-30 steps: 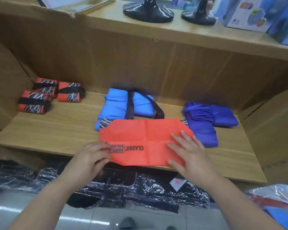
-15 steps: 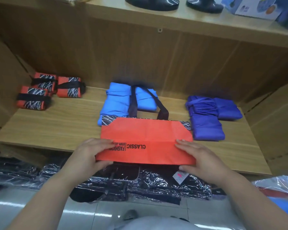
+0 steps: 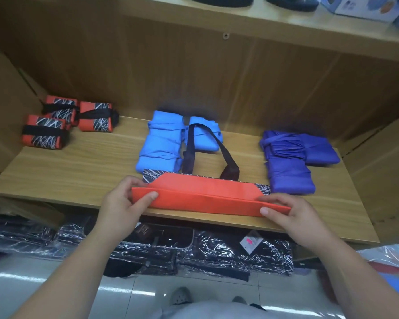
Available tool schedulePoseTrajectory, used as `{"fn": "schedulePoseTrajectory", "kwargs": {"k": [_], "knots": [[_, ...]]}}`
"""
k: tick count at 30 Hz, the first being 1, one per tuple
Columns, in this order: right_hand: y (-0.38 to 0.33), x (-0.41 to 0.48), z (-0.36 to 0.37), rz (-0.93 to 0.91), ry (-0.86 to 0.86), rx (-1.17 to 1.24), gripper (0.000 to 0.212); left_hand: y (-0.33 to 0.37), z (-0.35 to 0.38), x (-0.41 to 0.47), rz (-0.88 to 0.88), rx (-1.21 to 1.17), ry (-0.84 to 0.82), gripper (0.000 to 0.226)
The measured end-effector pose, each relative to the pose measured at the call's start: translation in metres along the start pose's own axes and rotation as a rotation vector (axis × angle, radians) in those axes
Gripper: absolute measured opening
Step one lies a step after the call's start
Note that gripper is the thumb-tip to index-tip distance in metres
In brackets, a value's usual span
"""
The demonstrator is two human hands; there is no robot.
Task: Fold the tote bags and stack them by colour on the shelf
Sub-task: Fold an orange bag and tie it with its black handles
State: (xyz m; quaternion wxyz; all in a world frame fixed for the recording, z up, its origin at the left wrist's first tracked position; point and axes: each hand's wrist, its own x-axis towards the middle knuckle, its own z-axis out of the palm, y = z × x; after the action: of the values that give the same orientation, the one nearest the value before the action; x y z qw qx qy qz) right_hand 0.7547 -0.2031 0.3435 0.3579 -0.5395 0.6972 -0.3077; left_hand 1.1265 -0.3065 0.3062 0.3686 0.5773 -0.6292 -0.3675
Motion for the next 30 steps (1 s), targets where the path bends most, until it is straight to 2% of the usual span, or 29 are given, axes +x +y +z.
{"fn": "schedulePoseTrajectory", "kwargs": {"k": [4,7,12,16,19,22,25,28,30], "knots": [[-0.004,-0.001,0.01,0.029,0.167,0.036,0.008,0.003,0.008,0.001,-0.047,0.104,0.061,0.023],[-0.006,0.006,0.02,0.062,0.304,-0.027,0.006,0.004,0.013,0.002,-0.057,0.214,0.109,0.03],[-0.006,0.021,0.033,0.116,0.394,-0.27,0.024,0.008,0.022,0.003,0.0,0.29,0.219,0.042],[-0.007,0.021,0.04,0.085,0.411,-0.452,0.029,0.0,0.029,0.008,0.091,0.373,0.238,0.054],[-0.003,0.018,0.045,0.001,0.458,-0.582,0.031,-0.006,0.033,0.01,0.104,0.5,0.258,0.056],[-0.004,0.014,0.051,-0.296,0.499,-0.781,0.03,-0.006,0.034,0.011,0.05,0.544,0.267,0.058],[-0.01,0.009,0.066,-0.528,0.355,-0.996,0.032,-0.008,0.032,0.012,0.055,0.593,0.267,0.051],[-0.012,0.01,0.07,-0.548,0.124,-0.925,0.035,-0.007,0.033,0.013,0.052,0.644,0.256,0.051],[-0.018,0.013,0.067,-0.51,-0.127,-0.852,0.044,-0.005,0.033,0.012,0.059,0.672,0.251,0.051]]}}
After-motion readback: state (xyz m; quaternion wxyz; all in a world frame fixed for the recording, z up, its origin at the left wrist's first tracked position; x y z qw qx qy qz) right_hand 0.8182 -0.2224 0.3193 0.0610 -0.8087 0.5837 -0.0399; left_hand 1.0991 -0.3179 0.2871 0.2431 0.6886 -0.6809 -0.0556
